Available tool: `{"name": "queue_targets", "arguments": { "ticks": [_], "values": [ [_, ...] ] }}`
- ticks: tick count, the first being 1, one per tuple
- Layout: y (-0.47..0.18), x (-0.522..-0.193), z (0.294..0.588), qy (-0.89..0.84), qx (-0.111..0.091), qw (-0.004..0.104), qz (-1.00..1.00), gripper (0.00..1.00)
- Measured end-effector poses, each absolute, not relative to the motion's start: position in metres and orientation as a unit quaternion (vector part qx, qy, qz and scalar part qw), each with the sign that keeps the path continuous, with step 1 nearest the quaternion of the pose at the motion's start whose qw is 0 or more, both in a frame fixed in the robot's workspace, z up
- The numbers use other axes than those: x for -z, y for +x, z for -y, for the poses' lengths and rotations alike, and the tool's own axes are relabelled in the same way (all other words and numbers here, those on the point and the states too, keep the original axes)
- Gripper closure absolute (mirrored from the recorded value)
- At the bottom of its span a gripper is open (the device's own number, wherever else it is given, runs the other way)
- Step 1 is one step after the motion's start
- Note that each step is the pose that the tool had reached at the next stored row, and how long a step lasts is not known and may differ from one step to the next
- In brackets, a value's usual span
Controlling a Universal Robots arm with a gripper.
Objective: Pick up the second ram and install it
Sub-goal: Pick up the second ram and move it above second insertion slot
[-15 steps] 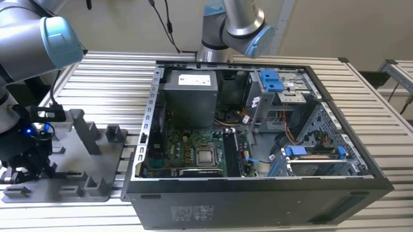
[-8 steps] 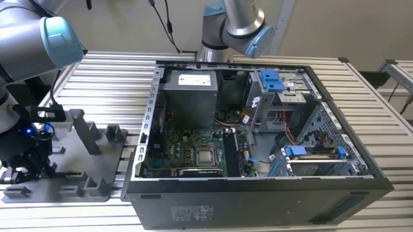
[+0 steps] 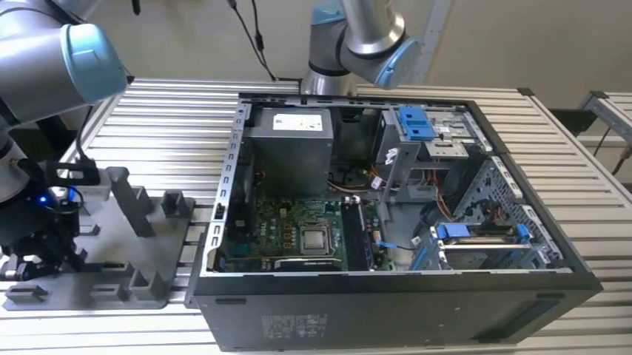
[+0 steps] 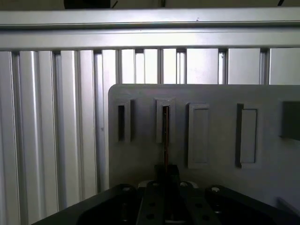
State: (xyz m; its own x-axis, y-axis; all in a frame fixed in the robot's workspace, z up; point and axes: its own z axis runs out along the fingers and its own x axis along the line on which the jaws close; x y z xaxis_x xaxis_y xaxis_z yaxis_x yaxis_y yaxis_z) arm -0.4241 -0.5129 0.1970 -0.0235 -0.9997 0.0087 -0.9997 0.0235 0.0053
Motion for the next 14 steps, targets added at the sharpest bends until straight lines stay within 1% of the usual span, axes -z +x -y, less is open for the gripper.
{"name": "queue_targets", "arguments": {
  "ticks": [6, 14],
  "values": [
    [-0.424, -0.206, 0.513, 0.699, -0.001, 0.005, 0.715, 0.86],
    [-0.424, -0.210, 0.513, 0.699, -0.001, 0.005, 0.715, 0.86]
  ]
}}
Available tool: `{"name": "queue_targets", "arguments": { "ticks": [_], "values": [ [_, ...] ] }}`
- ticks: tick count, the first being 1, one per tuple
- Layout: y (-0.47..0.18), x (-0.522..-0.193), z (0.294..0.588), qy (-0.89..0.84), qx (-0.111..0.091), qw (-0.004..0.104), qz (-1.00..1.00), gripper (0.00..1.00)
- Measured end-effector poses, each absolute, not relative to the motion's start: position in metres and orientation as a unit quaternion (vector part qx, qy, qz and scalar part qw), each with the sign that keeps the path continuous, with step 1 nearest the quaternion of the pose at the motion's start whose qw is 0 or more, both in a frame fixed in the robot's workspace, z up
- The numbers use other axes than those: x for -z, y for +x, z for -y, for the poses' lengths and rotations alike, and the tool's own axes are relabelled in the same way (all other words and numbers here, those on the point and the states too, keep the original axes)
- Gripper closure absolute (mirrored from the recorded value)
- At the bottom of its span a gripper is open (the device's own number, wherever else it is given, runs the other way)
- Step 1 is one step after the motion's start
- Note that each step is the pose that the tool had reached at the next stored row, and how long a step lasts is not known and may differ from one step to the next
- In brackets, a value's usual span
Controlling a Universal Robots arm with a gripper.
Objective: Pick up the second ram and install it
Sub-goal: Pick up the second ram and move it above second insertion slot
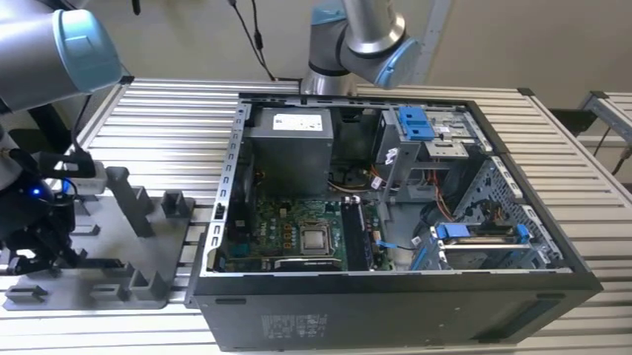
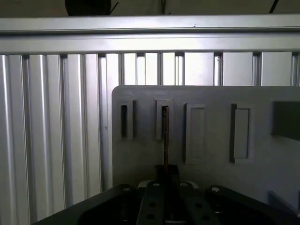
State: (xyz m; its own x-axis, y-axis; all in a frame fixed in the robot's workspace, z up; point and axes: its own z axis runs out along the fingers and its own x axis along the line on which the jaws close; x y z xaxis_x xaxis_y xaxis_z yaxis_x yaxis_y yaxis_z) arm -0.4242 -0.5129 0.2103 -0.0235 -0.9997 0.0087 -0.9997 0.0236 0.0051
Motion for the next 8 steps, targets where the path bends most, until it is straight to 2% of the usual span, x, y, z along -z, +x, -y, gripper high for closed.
{"name": "queue_targets", "arguments": {
  "ticks": [8],
  "values": [
    [-0.4242, -0.2191, 0.5128, 0.699, -0.001, 0.005, 0.715, 0.86]
  ]
}}
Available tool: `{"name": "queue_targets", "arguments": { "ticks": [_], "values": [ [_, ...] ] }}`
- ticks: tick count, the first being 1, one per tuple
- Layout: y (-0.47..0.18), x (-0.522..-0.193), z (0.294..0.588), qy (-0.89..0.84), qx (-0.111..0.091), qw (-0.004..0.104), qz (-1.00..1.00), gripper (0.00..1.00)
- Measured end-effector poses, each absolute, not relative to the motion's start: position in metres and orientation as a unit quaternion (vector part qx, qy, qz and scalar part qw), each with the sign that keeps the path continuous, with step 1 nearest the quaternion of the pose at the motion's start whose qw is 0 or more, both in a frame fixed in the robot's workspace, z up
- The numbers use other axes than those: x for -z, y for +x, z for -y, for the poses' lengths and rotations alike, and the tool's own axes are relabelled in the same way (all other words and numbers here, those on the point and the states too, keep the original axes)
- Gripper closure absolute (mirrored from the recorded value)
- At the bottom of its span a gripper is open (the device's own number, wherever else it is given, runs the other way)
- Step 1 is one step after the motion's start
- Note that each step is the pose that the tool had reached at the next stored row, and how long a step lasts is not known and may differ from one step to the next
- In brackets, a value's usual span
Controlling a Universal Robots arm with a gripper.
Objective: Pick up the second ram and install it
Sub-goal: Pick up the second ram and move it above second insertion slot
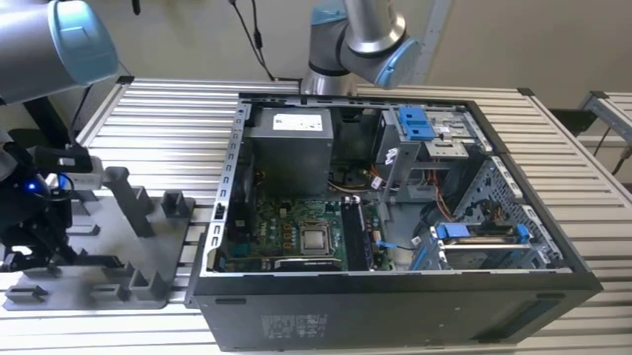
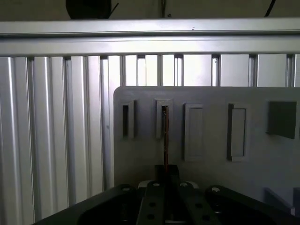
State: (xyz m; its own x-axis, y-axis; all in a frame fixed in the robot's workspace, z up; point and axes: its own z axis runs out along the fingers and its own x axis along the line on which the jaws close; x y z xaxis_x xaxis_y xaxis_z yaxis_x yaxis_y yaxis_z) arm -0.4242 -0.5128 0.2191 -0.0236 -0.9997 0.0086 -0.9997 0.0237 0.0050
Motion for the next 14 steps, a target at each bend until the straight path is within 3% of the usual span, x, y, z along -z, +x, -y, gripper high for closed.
{"name": "queue_targets", "arguments": {
  "ticks": [14],
  "values": [
    [-0.424, -0.236, 0.513, 0.699, -0.001, 0.005, 0.715, 0.86]
  ]
}}
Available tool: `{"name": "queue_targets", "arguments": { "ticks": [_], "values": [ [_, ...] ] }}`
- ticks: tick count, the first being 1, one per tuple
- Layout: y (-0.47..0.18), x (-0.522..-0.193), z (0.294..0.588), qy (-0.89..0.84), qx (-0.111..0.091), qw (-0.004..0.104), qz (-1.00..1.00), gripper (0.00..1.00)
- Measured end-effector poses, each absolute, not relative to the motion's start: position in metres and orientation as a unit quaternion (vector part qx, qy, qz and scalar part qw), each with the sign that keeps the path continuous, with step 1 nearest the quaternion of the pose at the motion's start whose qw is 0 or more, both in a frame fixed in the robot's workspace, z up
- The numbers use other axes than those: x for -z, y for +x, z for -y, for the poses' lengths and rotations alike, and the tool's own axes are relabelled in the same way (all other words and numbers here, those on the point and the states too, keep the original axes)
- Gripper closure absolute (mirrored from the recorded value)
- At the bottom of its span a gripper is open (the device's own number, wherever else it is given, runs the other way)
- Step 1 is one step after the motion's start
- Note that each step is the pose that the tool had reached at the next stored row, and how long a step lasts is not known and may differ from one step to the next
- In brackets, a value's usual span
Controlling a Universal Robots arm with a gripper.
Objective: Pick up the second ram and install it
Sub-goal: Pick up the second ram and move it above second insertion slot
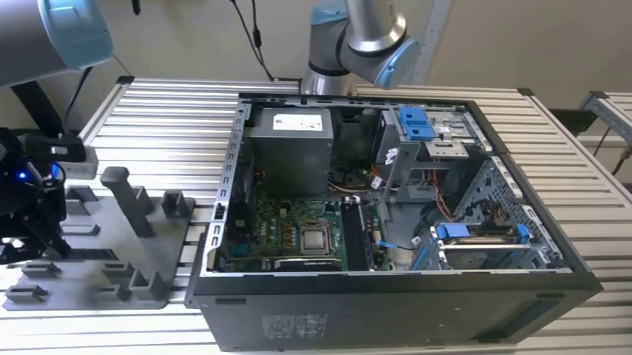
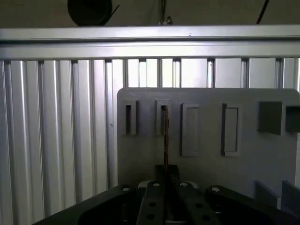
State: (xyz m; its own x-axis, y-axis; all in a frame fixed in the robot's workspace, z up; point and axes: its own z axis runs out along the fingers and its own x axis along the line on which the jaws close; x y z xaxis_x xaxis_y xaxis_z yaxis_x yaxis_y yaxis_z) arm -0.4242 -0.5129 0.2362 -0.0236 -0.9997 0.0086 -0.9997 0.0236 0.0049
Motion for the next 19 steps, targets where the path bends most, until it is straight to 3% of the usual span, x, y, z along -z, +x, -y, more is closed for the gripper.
{"name": "queue_targets", "arguments": {
  "ticks": [19],
  "values": [
    [-0.424, -0.255, 0.513, 0.699, -0.001, 0.005, 0.715, 0.86]
  ]
}}
